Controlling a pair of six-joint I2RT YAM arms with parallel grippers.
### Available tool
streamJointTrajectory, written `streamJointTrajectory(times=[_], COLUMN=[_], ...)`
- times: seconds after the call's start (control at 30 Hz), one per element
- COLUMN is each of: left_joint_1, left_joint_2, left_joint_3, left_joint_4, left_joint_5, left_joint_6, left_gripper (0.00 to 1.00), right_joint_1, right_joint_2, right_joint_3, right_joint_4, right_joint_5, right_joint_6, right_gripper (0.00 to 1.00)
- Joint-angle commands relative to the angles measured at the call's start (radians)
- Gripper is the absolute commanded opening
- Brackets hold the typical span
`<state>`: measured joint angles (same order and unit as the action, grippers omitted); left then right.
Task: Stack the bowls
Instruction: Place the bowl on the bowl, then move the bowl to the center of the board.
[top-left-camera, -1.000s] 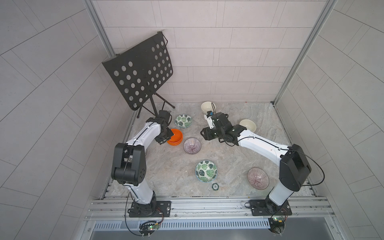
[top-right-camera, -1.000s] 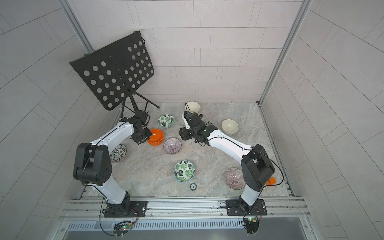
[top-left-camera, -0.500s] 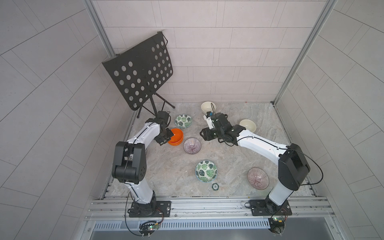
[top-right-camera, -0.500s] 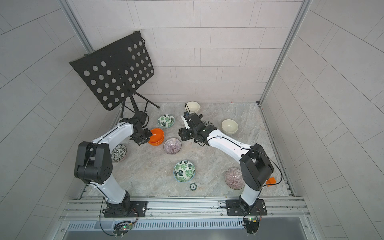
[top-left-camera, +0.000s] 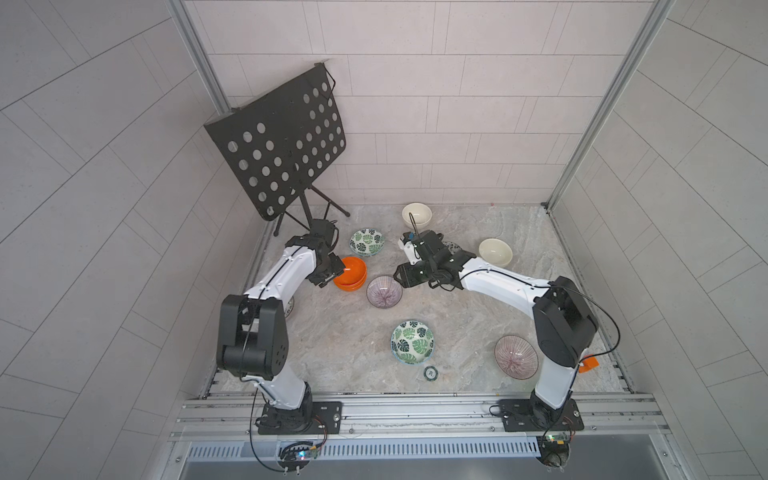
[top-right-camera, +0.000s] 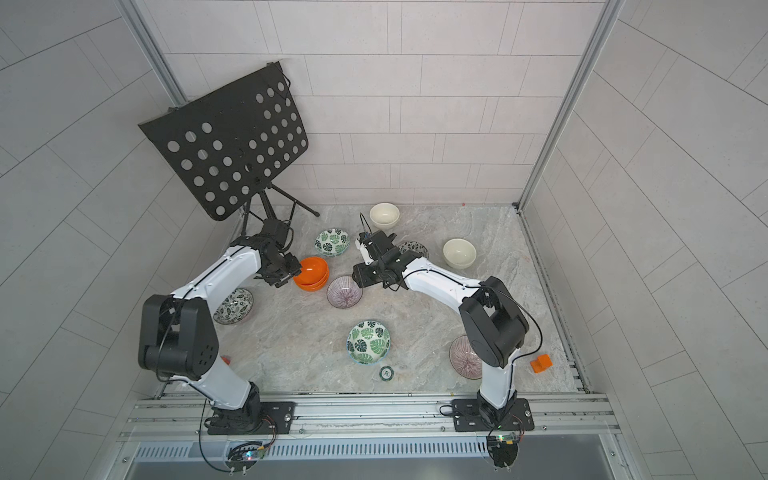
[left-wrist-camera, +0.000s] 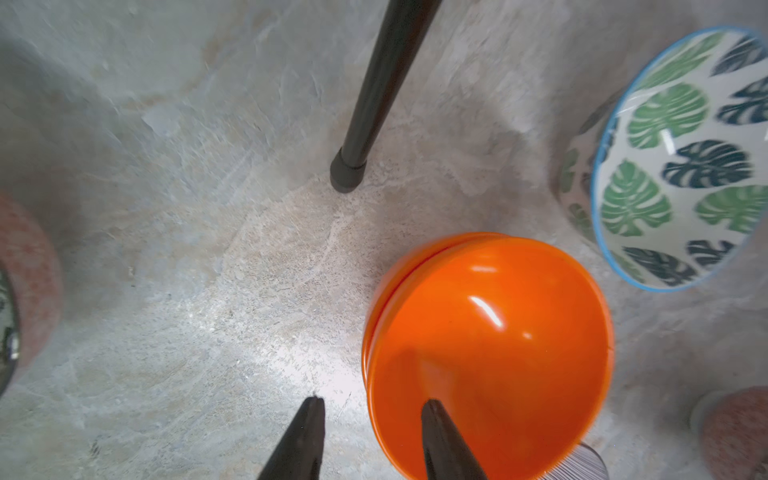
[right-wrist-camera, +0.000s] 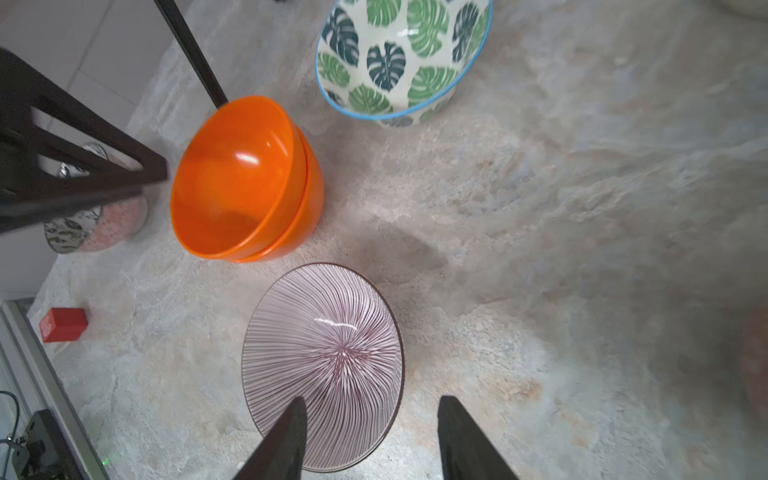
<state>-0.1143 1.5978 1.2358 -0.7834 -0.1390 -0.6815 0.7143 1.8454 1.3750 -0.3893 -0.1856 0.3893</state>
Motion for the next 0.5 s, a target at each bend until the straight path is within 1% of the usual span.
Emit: streamJointTrajectory(times=[0.0,0.17,0.27,0.33,0.4,0.47], left_joint_1=[-0.021,-0.068,-0.079,-0.079,-0.078,-0.078], left_joint_2=[-0.086,-0.125,-0.124,-0.124,-0.124,-0.128], left_joint_3=[-0.015,-0.033,-0.041,-0.042,-0.044,-0.046], left_joint_4=[-0.034,-0.05,-0.05,-0.051,-0.053,-0.052], left_joint_5=[-0.021,-0.033,-0.03,-0.027,-0.025,-0.024], left_joint_6=[0.018,0.032,0.037,0.04,0.043,0.043], left_gripper=[0.43,0.44,0.44,0.44,0.44,0.44], right_joint_1=[0.007,0.007,0.007,0.007,0.007,0.007], right_joint_2=[0.059,0.113,0.139,0.157,0.17,0.176], right_joint_3=[0.02,0.043,0.072,0.084,0.09,0.094], right_joint_4=[-0.036,-0.026,-0.034,-0.036,-0.033,-0.032], right_joint_5=[-0.005,0.001,0.003,0.008,0.015,0.022], right_joint_6=[-0.011,0.0,0.005,0.009,0.014,0.02], right_gripper=[0.52,0.49,0.45,0.39,0.29,0.22])
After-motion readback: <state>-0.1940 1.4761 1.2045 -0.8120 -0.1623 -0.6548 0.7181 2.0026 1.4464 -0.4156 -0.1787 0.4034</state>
